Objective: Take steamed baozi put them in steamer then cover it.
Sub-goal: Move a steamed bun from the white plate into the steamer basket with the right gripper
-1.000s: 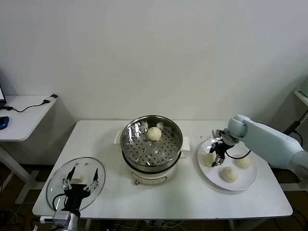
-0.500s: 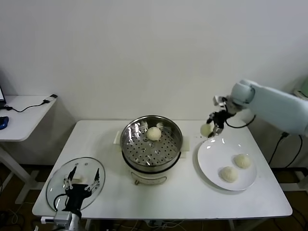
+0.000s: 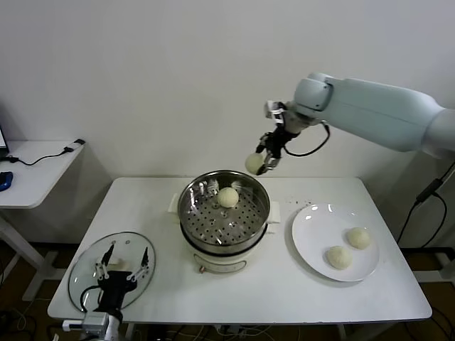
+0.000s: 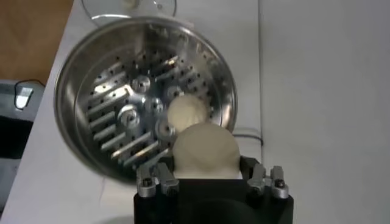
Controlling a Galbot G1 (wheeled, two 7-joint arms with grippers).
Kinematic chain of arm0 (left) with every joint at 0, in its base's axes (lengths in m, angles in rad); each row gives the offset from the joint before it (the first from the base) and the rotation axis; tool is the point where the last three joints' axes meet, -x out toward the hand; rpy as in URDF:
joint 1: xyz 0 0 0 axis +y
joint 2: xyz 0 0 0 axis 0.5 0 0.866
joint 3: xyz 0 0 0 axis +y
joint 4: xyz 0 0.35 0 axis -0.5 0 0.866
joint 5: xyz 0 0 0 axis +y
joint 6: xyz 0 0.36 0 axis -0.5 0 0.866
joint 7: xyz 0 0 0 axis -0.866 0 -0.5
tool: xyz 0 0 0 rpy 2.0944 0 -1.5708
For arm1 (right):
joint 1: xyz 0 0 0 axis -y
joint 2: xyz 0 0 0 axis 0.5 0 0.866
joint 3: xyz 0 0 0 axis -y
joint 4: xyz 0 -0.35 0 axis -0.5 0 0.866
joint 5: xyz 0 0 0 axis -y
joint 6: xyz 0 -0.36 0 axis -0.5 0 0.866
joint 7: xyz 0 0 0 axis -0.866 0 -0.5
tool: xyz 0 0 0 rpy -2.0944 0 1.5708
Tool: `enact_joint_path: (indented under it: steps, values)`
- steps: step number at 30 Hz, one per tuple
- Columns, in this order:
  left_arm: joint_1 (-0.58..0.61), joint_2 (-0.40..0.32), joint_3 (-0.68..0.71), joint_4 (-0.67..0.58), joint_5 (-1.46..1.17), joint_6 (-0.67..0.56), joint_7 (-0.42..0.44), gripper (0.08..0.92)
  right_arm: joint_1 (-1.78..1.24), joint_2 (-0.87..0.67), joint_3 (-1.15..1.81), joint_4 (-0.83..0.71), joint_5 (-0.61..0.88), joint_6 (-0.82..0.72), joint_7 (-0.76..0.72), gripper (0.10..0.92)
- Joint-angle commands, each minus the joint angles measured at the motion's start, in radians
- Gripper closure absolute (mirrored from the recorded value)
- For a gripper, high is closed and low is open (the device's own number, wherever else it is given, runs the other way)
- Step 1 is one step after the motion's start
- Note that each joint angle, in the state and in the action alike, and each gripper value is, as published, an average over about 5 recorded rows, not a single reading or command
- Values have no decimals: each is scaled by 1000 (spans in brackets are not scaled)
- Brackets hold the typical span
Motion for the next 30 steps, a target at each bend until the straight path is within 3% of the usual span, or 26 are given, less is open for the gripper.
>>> enact_joint_path:
  steps: [1, 12, 26, 30]
  values:
    - [3, 3, 0, -10, 7, 4, -10, 177, -37, 174, -15, 5, 77, -36, 78, 341]
    - [-17, 2, 7, -10, 13, 18, -4, 177, -216, 268, -8, -68, 35, -40, 104, 338]
    - [-45, 4, 11, 3, 19, 29, -4, 177, -283, 269, -12, -94, -15, -33, 86, 329]
    - [-50, 4, 11, 6, 19, 31, -5, 177, -282, 266, -7, -100, -20, -35, 80, 251]
